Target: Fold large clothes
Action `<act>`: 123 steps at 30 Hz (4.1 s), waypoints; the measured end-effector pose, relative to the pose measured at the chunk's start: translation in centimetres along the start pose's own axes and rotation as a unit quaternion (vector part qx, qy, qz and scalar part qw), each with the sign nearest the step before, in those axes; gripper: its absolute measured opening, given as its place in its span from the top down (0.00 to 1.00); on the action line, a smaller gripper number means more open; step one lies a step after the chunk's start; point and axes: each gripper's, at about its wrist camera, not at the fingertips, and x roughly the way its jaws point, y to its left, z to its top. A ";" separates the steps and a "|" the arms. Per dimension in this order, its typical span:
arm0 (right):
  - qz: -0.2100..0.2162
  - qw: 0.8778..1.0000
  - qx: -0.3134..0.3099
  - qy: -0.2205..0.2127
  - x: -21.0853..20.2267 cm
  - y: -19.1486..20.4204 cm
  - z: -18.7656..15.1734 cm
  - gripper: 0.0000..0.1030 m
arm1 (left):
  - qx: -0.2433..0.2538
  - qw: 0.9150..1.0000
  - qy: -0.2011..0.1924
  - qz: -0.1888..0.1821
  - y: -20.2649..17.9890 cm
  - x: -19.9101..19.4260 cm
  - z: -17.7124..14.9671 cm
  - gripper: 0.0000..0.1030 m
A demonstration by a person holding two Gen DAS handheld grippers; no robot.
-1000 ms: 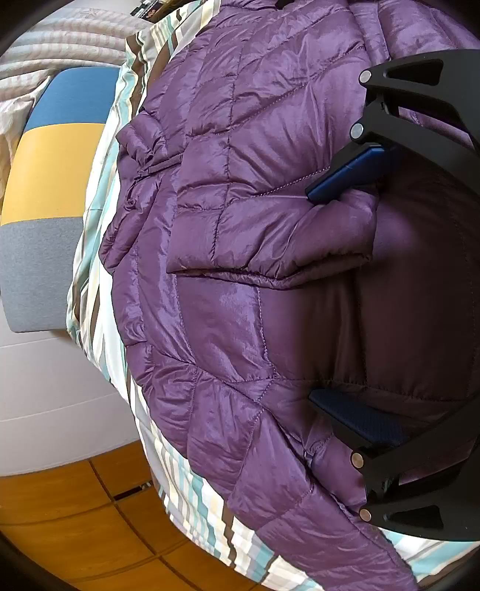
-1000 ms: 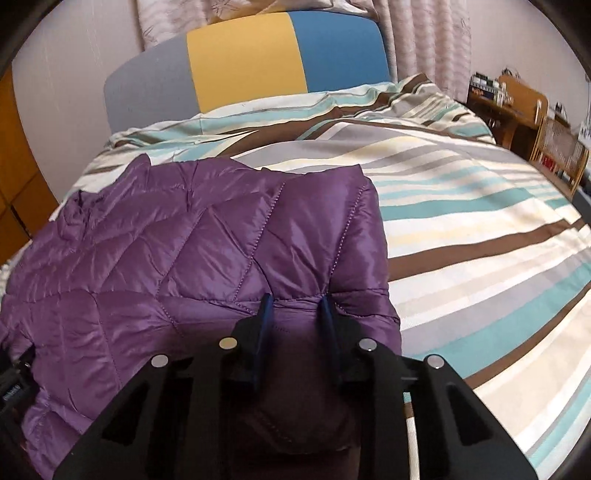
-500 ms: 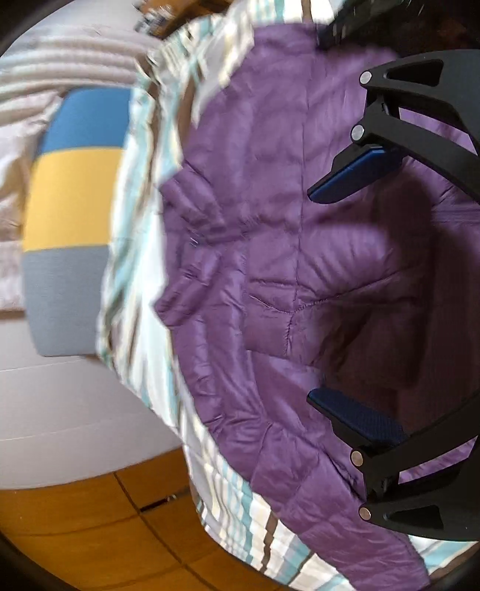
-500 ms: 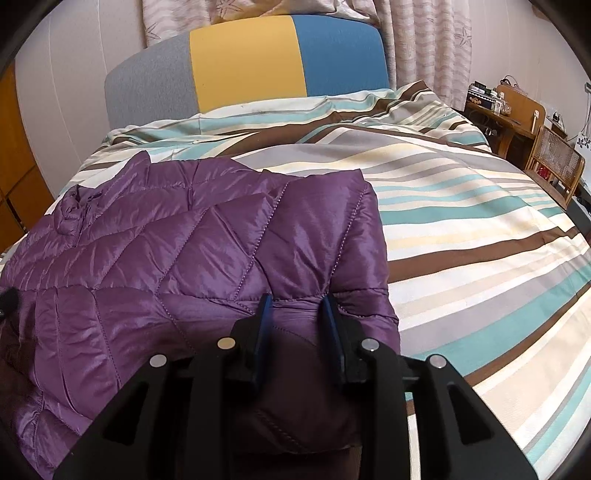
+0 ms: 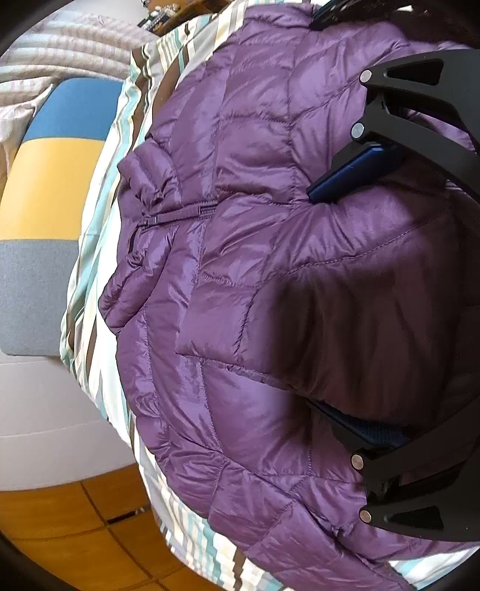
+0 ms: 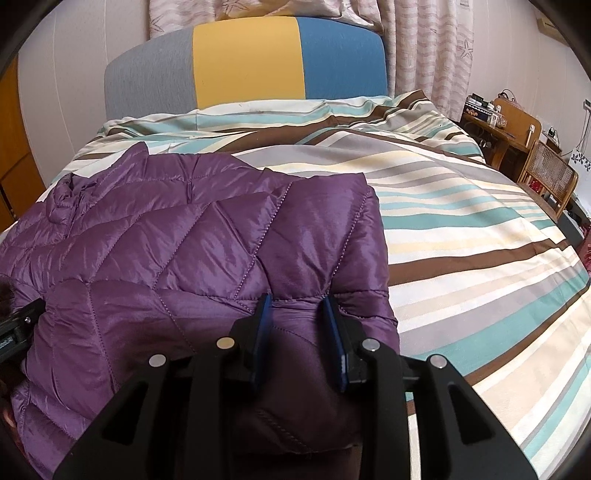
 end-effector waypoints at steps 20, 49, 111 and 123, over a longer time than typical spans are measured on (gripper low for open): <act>0.000 1.000 0.001 -0.001 0.1 0.0 0.0 0.71 | -0.217 0.972 -0.078 0.049 19.2 -11.8 -8.5 0.03; 0.002 1.000 0.004 -0.001 0.0 -0.3 0.0 0.69 | -0.595 0.772 -0.218 0.046 40.4 -18.7 -20.2 0.13; 0.011 1.000 0.012 -0.001 0.4 0.0 0.1 0.68 | -0.005 0.979 -0.165 -0.120 -3.6 -11.4 -2.7 0.83; 0.016 1.000 0.018 -0.001 0.6 0.4 0.3 0.68 | 0.024 0.981 -0.103 -0.164 -8.1 -7.8 -3.1 0.83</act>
